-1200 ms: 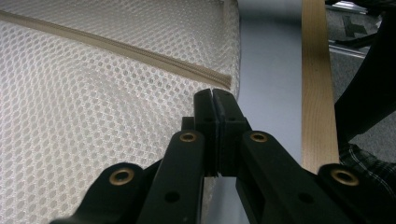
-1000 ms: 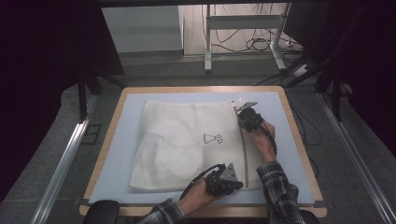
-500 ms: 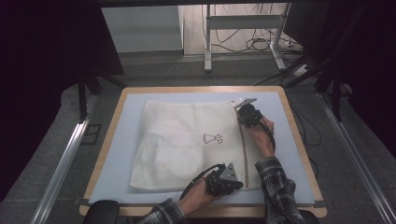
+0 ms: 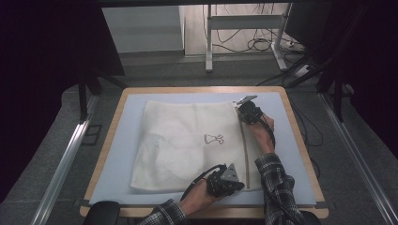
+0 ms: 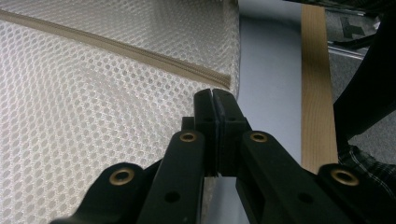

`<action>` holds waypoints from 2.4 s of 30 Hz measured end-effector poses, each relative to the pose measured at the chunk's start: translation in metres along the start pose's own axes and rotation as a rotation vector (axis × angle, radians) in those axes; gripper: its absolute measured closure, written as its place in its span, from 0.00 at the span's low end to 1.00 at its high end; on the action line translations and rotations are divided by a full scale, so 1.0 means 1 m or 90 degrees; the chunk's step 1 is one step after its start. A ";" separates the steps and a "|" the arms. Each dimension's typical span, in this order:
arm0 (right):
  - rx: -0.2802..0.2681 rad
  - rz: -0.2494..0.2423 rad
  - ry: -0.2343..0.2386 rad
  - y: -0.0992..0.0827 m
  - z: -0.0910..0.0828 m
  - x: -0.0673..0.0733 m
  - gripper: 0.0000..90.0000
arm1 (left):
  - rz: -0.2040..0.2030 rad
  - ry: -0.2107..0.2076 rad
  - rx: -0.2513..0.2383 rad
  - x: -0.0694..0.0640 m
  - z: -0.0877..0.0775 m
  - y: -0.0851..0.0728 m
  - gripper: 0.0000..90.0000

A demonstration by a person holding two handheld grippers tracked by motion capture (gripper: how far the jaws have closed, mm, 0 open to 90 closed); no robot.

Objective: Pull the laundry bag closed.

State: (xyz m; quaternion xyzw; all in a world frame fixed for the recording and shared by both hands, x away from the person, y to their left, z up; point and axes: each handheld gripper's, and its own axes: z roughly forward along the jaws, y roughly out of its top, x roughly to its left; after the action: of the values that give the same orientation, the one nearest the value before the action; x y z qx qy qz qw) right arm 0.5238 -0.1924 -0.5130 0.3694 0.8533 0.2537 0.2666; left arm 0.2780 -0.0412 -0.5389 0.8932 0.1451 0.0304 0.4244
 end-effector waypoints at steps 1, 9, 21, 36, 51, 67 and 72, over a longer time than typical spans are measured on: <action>0.002 0.000 -0.001 0.001 0.001 -0.001 0.94 | 0.000 0.000 0.000 0.000 0.000 0.000 0.99; 0.003 -0.007 -0.008 0.007 0.006 -0.003 0.94 | 0.000 0.000 0.000 0.000 0.000 0.000 0.99; -0.001 -0.007 -0.011 0.011 0.012 -0.008 0.93 | -0.002 -0.002 0.000 0.000 0.000 0.000 0.99; 0.001 -0.016 -0.031 0.022 0.021 -0.009 0.93 | -0.002 -0.002 0.000 0.000 0.000 0.000 0.99; 0.011 -0.007 -0.027 0.027 0.030 -0.010 0.92 | 0.010 0.011 0.001 -0.003 0.000 0.000 0.99; -0.007 0.015 -0.008 0.021 0.016 -0.008 0.71 | 0.005 0.023 -0.001 -0.003 0.000 0.000 0.93; -0.018 0.026 0.005 0.017 0.012 -0.007 0.66 | -0.003 0.040 -0.006 -0.003 -0.001 0.000 0.85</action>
State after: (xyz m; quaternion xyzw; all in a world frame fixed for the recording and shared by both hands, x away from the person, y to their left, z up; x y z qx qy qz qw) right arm 0.5438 -0.1845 -0.5094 0.3823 0.8428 0.2723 0.2633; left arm 0.2747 -0.0416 -0.5385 0.8894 0.1605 0.0577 0.4242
